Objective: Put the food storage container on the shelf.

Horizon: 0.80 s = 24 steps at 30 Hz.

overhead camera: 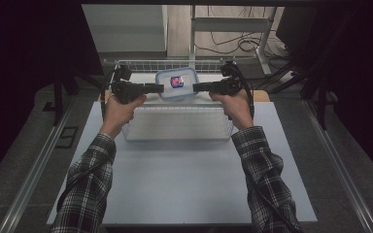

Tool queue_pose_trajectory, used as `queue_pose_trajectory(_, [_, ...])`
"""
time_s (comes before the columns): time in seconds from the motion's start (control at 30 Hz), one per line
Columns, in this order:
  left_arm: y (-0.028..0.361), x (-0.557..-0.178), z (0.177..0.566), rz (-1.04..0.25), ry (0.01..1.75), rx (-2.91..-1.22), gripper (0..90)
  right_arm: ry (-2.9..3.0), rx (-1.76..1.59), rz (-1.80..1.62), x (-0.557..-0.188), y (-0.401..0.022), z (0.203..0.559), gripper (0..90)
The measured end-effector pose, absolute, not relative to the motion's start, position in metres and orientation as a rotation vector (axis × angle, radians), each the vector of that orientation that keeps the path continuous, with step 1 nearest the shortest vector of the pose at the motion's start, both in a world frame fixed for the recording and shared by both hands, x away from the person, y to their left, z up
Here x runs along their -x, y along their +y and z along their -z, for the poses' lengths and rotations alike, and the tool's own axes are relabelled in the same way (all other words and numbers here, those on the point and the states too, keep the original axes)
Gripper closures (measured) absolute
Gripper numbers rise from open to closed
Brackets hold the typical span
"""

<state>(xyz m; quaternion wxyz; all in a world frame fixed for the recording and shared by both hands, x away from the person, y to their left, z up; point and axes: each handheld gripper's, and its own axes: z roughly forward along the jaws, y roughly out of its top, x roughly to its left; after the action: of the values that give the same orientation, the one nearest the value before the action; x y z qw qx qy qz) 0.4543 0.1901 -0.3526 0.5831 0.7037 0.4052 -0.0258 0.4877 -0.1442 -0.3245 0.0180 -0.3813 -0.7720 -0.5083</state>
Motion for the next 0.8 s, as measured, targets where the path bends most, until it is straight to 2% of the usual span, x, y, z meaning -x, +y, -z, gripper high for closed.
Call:
queue_pose_trajectory(0.17, [0.191,-0.458,0.352,0.054,0.965,-1.631,51.2,-2.405,1.191,1.582,-0.488,-0.143,0.324,58.8])
queue_pose_trajectory(0.4, [0.187,-0.46,0.346,-0.067,1.037,-1.66,43.4,-2.459,1.203,1.57,-0.485,-0.139,0.321,57.3])
queue_pose_trajectory(0.8, [0.181,-0.464,0.342,-0.193,1.105,-1.627,45.8,-2.542,1.304,1.637,-0.485,-0.128,0.314,57.4])
